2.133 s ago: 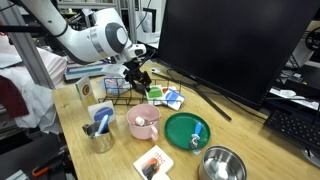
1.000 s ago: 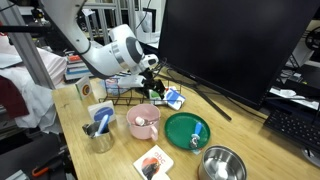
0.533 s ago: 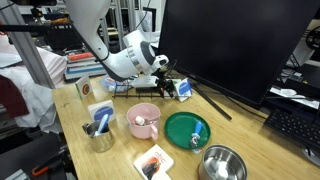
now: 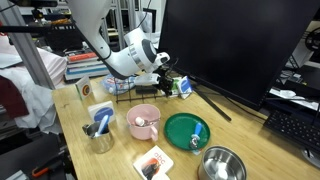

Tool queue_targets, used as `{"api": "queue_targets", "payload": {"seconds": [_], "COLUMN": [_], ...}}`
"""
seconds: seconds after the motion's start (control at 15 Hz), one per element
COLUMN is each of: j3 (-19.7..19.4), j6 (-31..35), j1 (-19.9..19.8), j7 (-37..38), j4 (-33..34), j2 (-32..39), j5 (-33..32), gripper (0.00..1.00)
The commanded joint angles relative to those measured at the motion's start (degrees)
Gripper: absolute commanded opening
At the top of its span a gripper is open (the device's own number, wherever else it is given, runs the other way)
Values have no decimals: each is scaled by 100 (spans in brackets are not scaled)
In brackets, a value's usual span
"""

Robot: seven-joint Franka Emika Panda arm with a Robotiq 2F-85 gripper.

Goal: Remove the book with some green from the book rack and put it on the table

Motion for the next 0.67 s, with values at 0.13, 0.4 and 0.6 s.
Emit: {"api": "queue_targets", "payload": {"seconds": [0.13,0.4,0.6], "j3": [-90,-98,-113], "j6": [32,-27,-52], "j1": [152,296,404], "j7": [248,542,800], "j4": [-373,-850,-1203], "j2": [-259,-686,-985], "j5": [-120,-115,-123], "gripper": [4,4,4]}}
